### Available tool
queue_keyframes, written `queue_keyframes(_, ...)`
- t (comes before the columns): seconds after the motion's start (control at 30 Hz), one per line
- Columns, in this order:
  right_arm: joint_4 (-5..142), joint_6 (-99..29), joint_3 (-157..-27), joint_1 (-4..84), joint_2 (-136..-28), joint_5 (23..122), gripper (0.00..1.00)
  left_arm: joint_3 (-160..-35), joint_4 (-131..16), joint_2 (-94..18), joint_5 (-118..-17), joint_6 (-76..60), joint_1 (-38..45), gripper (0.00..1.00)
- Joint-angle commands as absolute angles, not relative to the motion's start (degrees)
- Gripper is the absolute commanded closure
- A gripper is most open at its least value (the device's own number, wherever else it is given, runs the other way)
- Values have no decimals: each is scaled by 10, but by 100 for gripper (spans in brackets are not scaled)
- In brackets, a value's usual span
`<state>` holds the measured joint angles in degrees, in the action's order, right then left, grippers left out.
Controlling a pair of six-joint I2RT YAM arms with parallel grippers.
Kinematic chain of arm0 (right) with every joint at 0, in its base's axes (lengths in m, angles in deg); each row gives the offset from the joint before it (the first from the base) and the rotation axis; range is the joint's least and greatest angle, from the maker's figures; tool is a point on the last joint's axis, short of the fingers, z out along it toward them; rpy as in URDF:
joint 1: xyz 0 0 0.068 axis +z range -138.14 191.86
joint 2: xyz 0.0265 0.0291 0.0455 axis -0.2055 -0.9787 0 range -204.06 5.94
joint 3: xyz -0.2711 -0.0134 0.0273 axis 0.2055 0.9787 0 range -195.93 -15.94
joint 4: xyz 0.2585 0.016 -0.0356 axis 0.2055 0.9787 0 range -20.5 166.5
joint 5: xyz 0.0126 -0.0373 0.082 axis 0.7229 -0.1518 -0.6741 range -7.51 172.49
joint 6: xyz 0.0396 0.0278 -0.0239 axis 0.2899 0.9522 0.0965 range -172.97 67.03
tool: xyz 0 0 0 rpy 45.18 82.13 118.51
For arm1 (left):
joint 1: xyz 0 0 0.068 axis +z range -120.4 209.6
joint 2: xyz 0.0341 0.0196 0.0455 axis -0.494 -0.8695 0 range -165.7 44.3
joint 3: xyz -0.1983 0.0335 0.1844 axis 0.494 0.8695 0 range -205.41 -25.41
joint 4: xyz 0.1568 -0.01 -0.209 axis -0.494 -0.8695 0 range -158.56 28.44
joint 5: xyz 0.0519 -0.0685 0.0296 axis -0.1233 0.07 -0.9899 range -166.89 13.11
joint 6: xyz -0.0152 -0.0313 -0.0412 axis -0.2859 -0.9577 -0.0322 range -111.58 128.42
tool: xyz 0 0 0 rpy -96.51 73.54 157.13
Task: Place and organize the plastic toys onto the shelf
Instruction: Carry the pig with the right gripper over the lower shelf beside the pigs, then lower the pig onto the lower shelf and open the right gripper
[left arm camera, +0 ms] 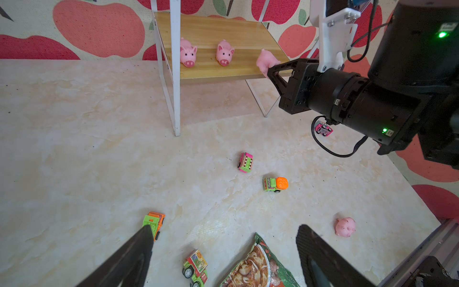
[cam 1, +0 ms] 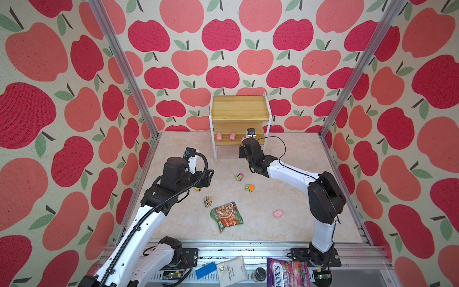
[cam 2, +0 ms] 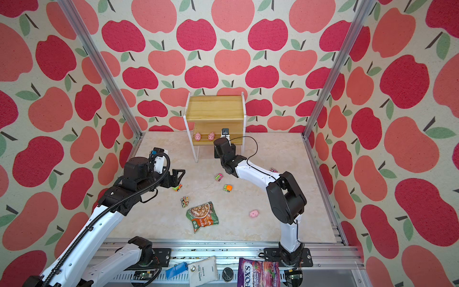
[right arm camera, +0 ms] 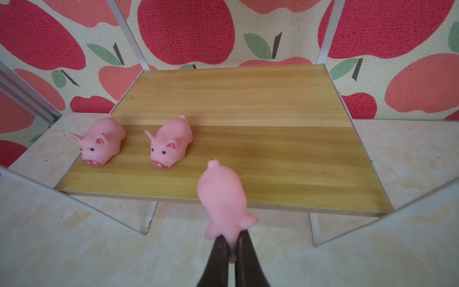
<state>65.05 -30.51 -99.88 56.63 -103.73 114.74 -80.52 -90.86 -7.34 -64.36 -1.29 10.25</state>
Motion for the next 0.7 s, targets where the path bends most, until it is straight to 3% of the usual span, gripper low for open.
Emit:
queue_keyframes(0.0, 667, -297, -1039, 563, -1064, 1186, 92, -806, -903, -58, -647, -6, 114, 8)
queue_keyframes(0.67, 667, -321, -1145, 538, -1158, 1203, 89, -806, -905, -57, -645, -5, 126, 8)
